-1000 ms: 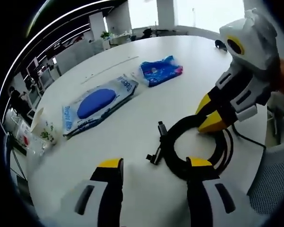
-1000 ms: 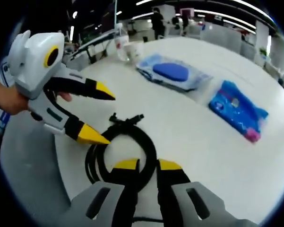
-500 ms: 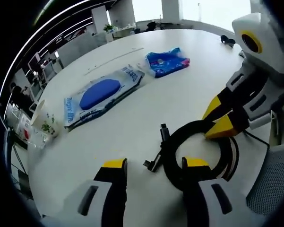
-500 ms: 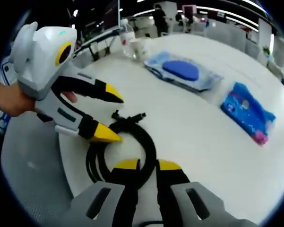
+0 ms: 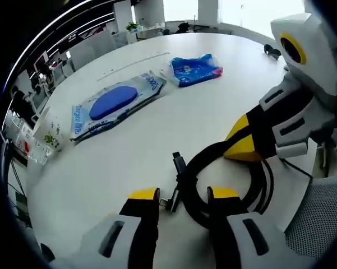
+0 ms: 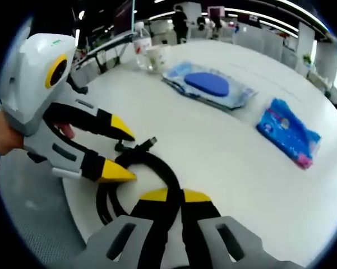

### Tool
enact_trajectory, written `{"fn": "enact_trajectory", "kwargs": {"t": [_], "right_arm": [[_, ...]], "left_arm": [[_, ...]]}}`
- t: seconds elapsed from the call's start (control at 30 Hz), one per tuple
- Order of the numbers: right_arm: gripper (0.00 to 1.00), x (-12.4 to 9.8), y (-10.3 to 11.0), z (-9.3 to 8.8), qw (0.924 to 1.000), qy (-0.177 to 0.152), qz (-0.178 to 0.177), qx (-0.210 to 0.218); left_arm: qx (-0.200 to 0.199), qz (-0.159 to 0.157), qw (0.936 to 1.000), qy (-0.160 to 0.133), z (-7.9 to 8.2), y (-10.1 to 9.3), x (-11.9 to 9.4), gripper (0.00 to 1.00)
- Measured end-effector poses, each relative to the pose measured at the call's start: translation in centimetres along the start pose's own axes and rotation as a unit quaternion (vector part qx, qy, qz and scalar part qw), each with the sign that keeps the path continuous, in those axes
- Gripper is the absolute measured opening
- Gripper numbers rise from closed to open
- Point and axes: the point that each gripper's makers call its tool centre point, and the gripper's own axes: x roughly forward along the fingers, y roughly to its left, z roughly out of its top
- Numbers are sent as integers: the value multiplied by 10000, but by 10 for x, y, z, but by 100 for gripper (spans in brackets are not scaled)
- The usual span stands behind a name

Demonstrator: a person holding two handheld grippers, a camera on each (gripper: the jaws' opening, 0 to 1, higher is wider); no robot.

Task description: Arrange the tabletop items into an orderly group along one side of the table until the central work area is clear of visible clutter.

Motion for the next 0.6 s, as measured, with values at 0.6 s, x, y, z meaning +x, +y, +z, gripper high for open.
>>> {"fn": "enact_trajectory", "kwargs": {"t": [0.6], "right_arm": [[5, -3, 0, -1, 9994, -8, 98, 339]], "left_arm": [[1006, -66, 9948, -123, 20, 1, 10, 19]]}}
